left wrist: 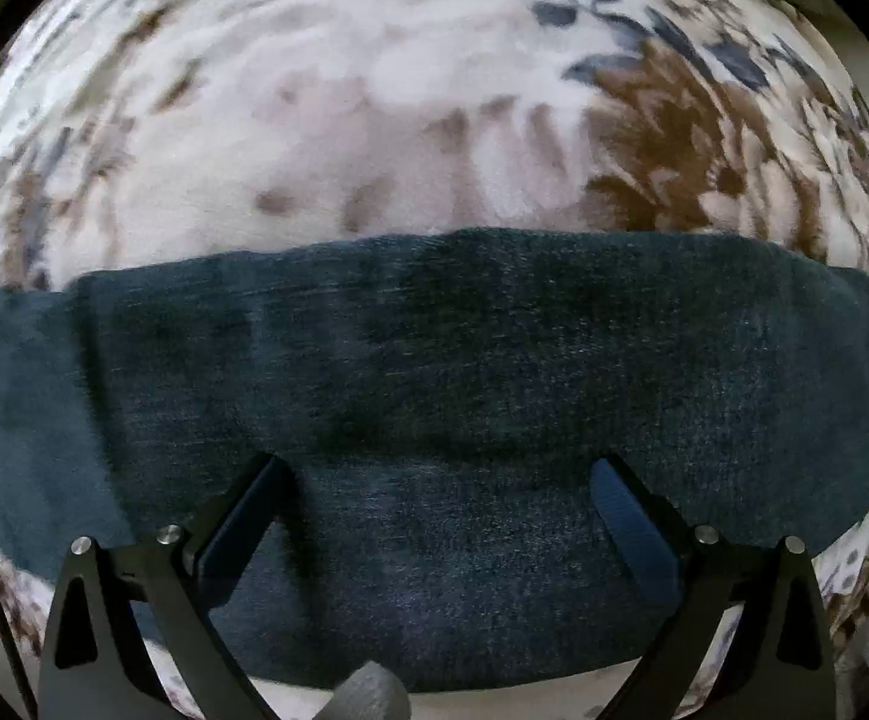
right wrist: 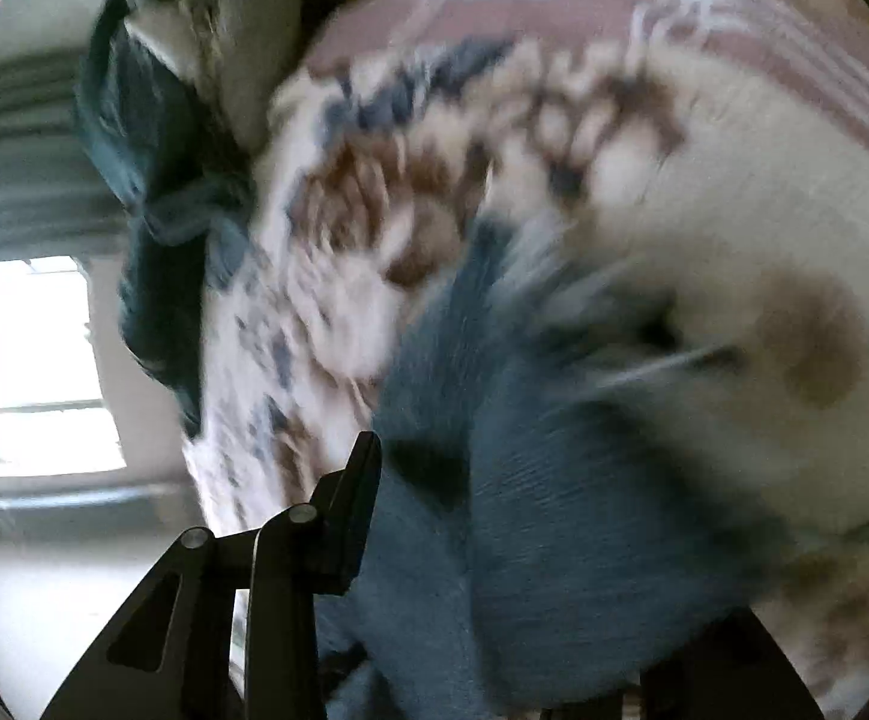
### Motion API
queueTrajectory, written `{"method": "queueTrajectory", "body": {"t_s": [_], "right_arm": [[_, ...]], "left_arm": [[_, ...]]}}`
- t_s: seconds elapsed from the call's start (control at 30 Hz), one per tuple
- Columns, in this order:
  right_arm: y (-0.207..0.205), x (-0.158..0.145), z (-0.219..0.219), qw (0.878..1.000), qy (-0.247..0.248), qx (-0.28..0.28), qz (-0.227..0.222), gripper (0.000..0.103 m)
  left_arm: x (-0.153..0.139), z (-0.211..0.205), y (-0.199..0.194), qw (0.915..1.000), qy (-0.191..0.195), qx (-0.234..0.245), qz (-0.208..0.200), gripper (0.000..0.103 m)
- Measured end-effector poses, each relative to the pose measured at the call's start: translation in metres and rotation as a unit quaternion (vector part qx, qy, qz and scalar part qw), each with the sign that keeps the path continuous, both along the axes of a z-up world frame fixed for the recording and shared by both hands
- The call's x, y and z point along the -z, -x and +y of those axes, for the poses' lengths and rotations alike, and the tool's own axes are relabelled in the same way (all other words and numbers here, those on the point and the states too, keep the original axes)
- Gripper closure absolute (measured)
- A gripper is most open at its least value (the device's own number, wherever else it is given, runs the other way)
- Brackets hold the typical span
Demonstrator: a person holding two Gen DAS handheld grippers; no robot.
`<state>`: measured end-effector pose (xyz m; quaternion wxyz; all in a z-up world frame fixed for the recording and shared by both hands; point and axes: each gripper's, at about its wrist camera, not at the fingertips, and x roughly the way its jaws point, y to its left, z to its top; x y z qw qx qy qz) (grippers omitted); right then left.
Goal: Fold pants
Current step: 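Grasp the frayed jeans hem with the right gripper and lift it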
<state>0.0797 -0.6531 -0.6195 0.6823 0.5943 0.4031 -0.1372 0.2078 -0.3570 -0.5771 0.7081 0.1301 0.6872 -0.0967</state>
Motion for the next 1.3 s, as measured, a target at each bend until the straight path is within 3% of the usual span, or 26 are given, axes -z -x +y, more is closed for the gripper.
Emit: {"method": "queueTrajectory", "body": {"t_s": [0.07,0.13,0.2,0.43,0.8,0.97,1.17,1.3], "right_arm": [[-0.003,-0.011,0.005,0.999,0.034,0.003,0.026,0.089],[-0.006,-0.025,0.010,0.997,0.059,0.012,0.039,0.094],[-0.013,-0.043,0.020,0.994,0.094,0.008,0.053,0.095],[-0.045,-0.100,0.074,0.981,0.178,-0.014,0.074,0.097],[-0.079,-0.133,0.176,0.984,0.170,-0.026,0.047,0.097],[-0.096,-0.147,0.243,0.983,0.173,-0.035,0.043,0.097],[-0.120,-0.147,0.329,0.984,0.162,-0.059,0.034,0.097],[-0.139,-0.134,0.395,0.982,0.149,-0.109,0.028,0.097]], "left_arm": [[-0.013,0.003,0.000,0.9984,-0.047,-0.001,-0.032,0.000],[-0.024,0.009,-0.001,0.9962,-0.070,-0.004,-0.053,0.000],[-0.032,0.021,-0.005,0.9945,-0.085,-0.009,-0.061,0.000],[-0.054,0.085,-0.026,0.9934,-0.085,-0.047,-0.061,0.000],[-0.090,0.210,-0.039,0.9901,-0.070,-0.100,-0.069,0.000],[-0.097,0.285,-0.038,0.9880,-0.085,-0.106,-0.073,0.000],[-0.115,0.364,-0.033,0.9855,-0.103,-0.113,-0.073,0.000],[-0.121,0.401,-0.031,0.9846,-0.109,-0.115,-0.074,0.000]]}}
